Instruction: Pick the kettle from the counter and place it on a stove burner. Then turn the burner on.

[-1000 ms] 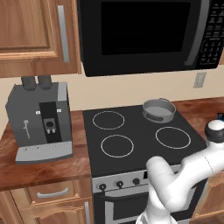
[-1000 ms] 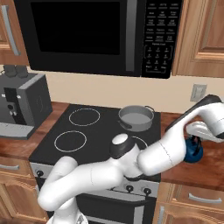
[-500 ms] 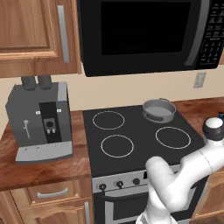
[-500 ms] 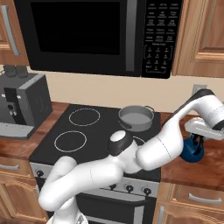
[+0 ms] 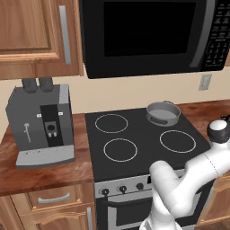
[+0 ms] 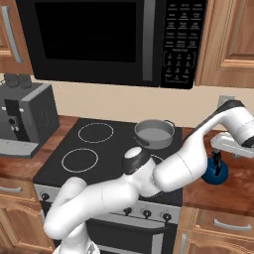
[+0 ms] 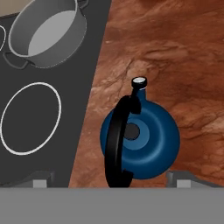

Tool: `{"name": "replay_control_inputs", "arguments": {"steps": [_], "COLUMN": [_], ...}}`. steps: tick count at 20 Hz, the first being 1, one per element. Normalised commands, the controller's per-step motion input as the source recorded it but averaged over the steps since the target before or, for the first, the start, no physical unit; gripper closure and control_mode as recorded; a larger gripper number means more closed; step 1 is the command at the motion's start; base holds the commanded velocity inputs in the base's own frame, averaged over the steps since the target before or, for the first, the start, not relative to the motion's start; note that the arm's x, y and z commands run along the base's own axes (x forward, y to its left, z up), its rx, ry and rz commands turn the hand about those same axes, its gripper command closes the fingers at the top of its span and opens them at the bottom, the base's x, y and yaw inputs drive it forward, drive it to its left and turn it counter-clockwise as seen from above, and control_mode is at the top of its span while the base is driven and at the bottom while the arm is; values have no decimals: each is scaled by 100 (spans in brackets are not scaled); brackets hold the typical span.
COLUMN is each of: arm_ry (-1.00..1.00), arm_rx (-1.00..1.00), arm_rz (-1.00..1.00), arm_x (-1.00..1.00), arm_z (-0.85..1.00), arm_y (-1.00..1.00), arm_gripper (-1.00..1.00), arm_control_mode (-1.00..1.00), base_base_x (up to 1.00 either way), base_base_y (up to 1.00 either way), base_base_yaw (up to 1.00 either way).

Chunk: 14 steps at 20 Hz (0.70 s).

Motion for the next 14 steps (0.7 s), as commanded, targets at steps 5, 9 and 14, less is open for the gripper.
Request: {"name": "replay_control_inputs", "arguments": {"steps": [5, 9, 14], "arm_ry": [0, 0, 0], "arm_rx": [-2, -19, -16], "arm_rz": [0, 0, 0], "arm_x": [0, 0, 0], "arm_z": [-1, -24, -14], "arm_y": [5, 32, 22], "arm_gripper": [-100, -100, -100], "arm_control_mode": [-100, -100, -100], "base_base_x": [0, 0, 0], "base_base_y": [0, 0, 0], "base_base_yaw": [0, 0, 0]}}
